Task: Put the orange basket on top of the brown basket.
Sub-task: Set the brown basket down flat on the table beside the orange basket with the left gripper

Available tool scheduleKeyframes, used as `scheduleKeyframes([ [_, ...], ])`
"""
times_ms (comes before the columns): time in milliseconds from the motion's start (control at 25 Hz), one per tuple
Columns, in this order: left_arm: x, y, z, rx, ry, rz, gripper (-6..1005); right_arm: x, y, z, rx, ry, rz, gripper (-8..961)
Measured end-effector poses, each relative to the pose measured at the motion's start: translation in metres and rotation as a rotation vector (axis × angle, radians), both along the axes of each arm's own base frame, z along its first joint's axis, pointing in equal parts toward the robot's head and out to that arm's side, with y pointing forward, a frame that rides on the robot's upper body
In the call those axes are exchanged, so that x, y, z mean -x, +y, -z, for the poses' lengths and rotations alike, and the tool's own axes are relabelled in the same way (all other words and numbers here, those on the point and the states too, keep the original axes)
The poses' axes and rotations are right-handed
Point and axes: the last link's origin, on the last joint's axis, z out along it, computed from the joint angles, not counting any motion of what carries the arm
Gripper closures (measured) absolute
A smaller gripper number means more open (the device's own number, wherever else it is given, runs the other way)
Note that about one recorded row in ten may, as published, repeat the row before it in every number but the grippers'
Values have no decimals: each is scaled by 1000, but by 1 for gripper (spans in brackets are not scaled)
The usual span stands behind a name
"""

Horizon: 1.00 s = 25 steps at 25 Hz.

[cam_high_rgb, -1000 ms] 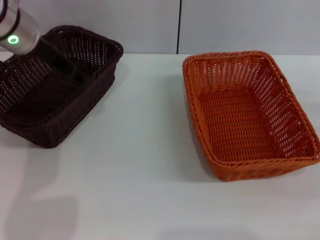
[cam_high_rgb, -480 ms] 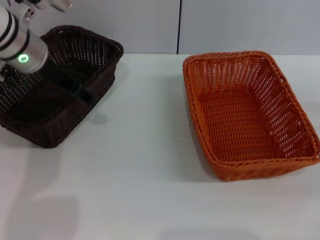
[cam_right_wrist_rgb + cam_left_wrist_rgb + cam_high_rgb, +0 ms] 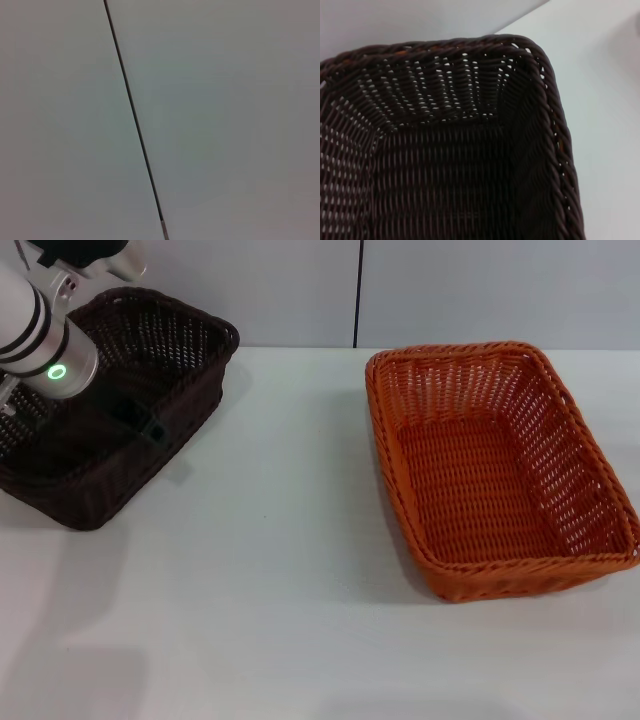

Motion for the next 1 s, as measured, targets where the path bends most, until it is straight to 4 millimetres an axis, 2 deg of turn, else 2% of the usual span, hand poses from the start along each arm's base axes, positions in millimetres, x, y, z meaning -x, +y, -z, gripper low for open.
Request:
scheduleKeyframes([
  [400, -5, -9, -7, 27, 59, 50, 614, -1, -1, 1, 3, 0, 4, 236],
  [600, -16, -23, -15, 53, 69, 125, 803, -2, -1, 1, 4, 0, 7, 236],
  [760, -21, -36, -15, 122, 71, 191, 803, -2, -1, 1, 5, -1, 7, 236],
  [1000, -26, -66, -1, 352, 17, 345, 804, 1, 1, 1, 7, -4, -1, 237],
])
